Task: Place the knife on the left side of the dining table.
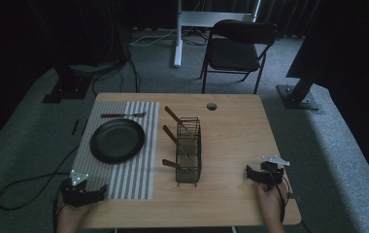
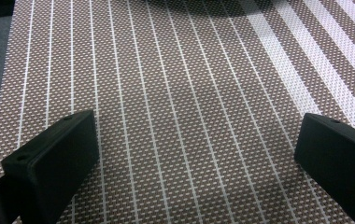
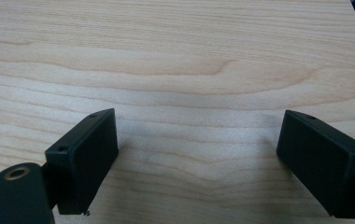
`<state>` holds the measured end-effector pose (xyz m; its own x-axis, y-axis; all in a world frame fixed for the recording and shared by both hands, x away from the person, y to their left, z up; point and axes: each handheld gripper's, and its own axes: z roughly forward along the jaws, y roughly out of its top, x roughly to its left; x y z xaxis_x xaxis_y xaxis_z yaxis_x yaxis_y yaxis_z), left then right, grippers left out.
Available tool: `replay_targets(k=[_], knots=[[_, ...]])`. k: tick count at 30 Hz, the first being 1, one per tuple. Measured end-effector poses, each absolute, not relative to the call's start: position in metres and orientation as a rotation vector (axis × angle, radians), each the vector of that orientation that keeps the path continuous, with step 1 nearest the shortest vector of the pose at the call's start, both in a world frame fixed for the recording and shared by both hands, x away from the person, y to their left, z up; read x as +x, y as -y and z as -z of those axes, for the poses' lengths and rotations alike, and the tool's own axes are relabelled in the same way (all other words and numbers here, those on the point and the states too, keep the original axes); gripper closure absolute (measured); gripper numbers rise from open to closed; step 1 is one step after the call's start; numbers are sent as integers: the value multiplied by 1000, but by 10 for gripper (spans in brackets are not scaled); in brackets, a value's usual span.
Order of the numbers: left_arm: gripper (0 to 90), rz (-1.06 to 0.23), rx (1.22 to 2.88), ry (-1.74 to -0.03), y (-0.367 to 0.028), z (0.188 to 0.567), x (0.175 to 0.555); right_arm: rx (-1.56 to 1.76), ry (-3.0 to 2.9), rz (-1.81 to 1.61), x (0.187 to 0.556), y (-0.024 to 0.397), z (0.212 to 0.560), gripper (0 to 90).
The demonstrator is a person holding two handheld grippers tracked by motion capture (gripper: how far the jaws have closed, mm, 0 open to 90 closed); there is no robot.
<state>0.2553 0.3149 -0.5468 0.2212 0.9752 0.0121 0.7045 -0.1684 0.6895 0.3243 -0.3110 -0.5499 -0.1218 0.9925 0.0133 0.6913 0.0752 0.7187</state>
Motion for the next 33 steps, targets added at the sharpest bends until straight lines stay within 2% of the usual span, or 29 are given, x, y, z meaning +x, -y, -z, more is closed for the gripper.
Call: replay_targets(k=[27,33], knots=[[11,-630,1952,-1530,-315,546,255,1664,-1868,-805,324,311,550,116],[48,-625,1961,-1546,-314,544,253,1663,-1868,-805,324,311,550,115]])
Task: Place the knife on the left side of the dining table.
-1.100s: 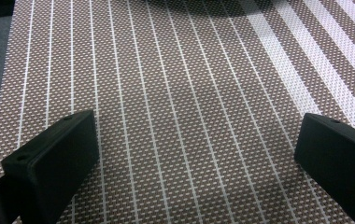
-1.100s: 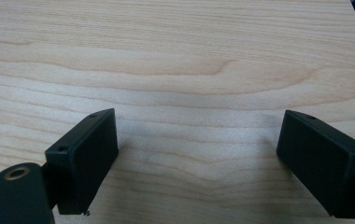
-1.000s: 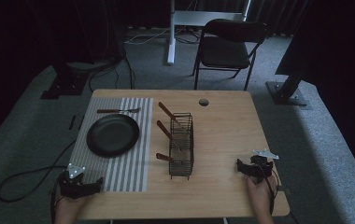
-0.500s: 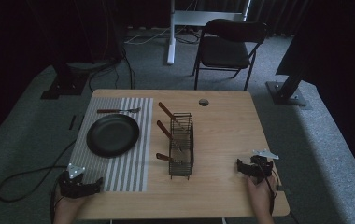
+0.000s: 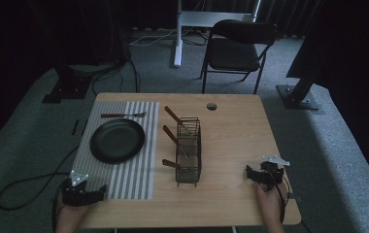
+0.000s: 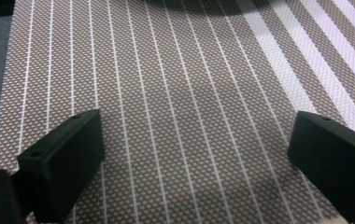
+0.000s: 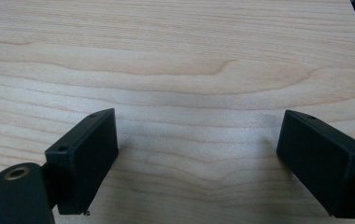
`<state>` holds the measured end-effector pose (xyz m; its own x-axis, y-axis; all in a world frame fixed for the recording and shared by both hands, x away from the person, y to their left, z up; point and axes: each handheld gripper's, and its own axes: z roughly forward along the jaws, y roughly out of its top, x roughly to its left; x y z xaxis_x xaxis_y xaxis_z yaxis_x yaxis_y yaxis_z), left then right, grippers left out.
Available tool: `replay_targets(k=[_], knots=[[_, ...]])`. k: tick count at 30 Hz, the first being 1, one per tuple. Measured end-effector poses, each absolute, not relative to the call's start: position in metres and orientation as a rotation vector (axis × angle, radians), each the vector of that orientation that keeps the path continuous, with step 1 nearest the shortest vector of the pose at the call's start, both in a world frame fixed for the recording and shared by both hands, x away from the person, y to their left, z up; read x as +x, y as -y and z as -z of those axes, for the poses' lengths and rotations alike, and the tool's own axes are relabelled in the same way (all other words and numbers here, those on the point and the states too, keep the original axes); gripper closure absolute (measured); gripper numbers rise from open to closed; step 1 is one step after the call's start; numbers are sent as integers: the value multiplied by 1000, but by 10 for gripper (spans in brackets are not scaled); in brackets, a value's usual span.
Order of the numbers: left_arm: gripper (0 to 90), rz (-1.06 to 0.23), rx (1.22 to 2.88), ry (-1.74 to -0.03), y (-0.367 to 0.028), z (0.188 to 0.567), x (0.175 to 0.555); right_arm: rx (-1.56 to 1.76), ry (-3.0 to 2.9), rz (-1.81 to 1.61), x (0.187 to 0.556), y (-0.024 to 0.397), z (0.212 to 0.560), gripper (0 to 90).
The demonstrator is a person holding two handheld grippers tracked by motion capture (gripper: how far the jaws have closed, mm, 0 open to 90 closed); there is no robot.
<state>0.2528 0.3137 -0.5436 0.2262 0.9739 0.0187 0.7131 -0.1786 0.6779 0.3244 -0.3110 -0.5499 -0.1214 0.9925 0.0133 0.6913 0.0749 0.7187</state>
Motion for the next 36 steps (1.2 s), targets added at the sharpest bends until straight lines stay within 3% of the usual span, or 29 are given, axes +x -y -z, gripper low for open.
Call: replay_targets(k=[36], knots=[[49,-559,1971,-1256,-278,484,283,1663,-1868,-805,324,311,550,115]])
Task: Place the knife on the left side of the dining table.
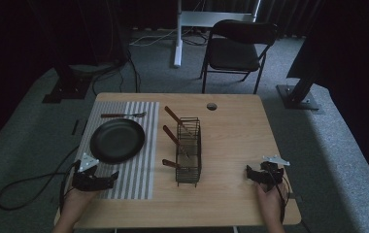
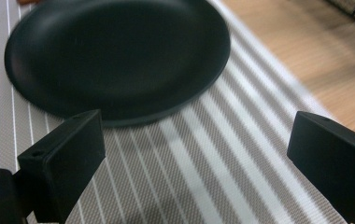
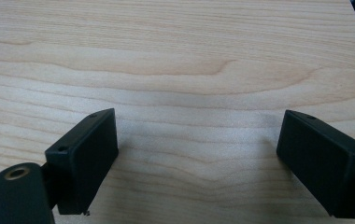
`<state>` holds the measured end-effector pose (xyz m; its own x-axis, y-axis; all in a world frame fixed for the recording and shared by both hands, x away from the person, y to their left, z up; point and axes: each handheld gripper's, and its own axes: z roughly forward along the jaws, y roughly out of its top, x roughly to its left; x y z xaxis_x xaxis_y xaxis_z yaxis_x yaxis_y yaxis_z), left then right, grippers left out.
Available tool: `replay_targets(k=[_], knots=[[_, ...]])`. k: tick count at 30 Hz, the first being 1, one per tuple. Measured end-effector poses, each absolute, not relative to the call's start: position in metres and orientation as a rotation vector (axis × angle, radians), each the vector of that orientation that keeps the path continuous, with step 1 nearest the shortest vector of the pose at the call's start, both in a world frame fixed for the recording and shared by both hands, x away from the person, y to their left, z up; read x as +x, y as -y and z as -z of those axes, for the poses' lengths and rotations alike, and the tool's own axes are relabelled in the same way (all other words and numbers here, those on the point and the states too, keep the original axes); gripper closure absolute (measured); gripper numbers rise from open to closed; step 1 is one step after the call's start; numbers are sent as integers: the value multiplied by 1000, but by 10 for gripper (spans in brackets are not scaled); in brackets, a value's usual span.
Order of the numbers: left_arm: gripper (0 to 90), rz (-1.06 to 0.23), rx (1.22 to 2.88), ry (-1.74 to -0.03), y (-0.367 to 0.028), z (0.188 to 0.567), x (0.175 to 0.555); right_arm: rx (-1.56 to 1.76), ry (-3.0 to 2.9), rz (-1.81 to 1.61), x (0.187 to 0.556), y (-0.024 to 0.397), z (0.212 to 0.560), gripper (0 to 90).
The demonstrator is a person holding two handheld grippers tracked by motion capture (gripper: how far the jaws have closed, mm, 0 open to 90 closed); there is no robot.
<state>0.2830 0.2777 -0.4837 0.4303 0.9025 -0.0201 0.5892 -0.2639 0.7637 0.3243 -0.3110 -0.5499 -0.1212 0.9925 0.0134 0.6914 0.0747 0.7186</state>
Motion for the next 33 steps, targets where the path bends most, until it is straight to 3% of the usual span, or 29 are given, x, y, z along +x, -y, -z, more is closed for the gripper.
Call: replay_targets(k=[33], knots=[[49,-516,1989,-981,-223,435,320,1661,-1869,-805,324,311,550,115]])
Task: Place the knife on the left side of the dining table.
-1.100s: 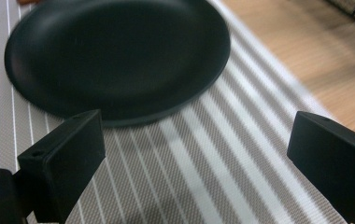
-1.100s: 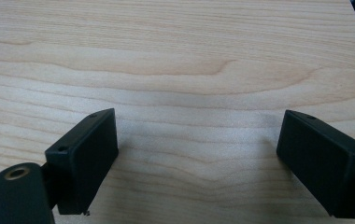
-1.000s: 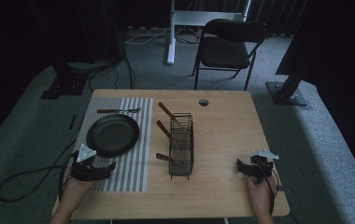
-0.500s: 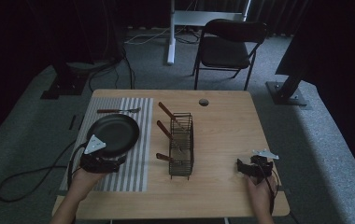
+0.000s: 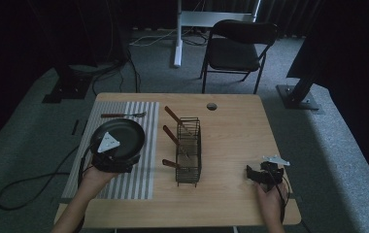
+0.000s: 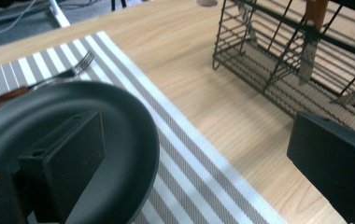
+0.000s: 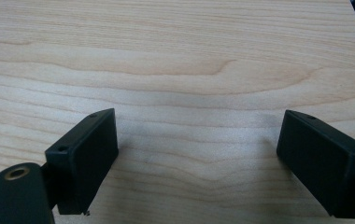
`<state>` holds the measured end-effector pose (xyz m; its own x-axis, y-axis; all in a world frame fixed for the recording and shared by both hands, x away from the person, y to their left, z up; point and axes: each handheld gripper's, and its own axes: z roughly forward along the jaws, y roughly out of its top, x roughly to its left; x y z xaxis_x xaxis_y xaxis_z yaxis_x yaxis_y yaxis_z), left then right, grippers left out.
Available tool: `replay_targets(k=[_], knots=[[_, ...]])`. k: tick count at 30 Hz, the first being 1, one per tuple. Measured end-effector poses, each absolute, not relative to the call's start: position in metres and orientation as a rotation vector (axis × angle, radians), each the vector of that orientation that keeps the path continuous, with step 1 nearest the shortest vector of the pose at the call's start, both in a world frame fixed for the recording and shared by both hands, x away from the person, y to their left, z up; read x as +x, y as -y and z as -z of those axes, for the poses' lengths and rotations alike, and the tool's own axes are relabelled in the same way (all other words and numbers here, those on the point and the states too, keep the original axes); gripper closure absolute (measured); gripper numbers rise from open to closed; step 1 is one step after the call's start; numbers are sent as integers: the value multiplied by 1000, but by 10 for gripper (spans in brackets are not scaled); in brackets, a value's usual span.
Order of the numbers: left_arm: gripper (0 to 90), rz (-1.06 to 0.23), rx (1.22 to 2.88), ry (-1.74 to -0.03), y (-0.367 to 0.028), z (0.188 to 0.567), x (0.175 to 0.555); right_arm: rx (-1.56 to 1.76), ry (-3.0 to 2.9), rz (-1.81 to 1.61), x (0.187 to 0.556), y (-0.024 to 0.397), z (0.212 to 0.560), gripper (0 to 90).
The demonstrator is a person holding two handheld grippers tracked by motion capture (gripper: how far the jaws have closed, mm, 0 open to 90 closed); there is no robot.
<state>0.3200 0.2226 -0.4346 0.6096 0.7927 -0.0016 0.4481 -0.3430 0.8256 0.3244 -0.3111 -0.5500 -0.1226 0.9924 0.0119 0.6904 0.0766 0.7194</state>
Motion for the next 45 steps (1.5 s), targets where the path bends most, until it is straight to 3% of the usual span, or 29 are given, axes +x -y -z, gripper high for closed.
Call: replay_targets(k=[26,45], knots=[[50,-429,1974,-798,-186,405,351,1662,-1868,-805,324,311,550,116],[72,-279,1940,-714,-154,406,372,1660,-1868,-805,324,311,550,116]])
